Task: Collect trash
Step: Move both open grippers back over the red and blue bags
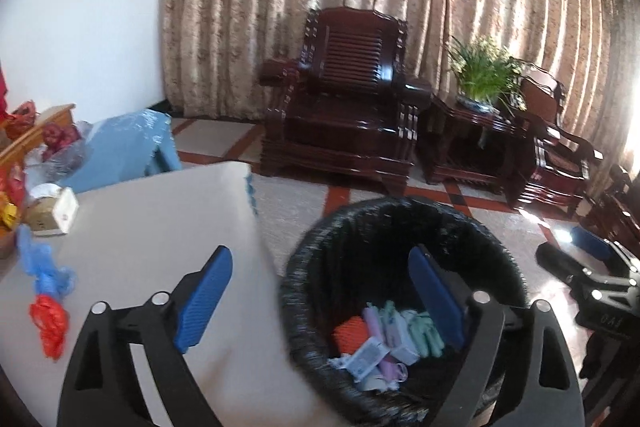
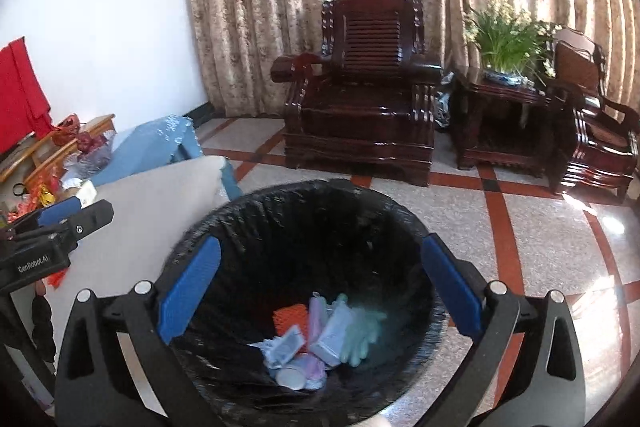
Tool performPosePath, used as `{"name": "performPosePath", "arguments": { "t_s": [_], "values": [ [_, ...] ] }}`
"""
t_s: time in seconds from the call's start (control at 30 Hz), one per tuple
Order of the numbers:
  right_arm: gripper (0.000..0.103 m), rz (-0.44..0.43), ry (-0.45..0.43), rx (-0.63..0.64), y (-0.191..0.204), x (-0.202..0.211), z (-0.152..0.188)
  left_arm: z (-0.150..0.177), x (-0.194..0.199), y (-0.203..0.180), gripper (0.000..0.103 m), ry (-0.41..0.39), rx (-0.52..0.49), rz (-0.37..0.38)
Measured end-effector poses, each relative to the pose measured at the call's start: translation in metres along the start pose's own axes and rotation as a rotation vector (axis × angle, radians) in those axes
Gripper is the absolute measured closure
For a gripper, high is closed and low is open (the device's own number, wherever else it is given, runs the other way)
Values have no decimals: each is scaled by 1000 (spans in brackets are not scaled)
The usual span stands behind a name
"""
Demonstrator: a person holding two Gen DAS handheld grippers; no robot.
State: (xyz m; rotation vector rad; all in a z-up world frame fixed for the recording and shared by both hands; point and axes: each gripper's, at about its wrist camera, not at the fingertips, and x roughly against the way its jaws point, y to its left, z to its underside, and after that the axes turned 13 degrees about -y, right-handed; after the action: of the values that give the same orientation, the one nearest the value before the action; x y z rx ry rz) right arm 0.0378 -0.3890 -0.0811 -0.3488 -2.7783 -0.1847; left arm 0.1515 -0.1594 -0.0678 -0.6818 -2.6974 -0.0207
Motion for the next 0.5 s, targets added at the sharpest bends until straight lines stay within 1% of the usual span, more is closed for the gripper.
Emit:
{"name": "performPosePath", "arguments": {
  "t_s": [0.2, 0.3, 0.5],
  "values": [
    [5, -90, -12, 22, 40, 0, -11, -2, 32, 44, 12, -33, 3, -84],
    [5, -140, -5, 35, 64, -3, -11, 1, 45, 68, 12, -31, 10, -128],
    [5, -245, 2, 69, 121, -14, -9, 16, 72, 123, 12, -36, 33, -254]
  ]
}}
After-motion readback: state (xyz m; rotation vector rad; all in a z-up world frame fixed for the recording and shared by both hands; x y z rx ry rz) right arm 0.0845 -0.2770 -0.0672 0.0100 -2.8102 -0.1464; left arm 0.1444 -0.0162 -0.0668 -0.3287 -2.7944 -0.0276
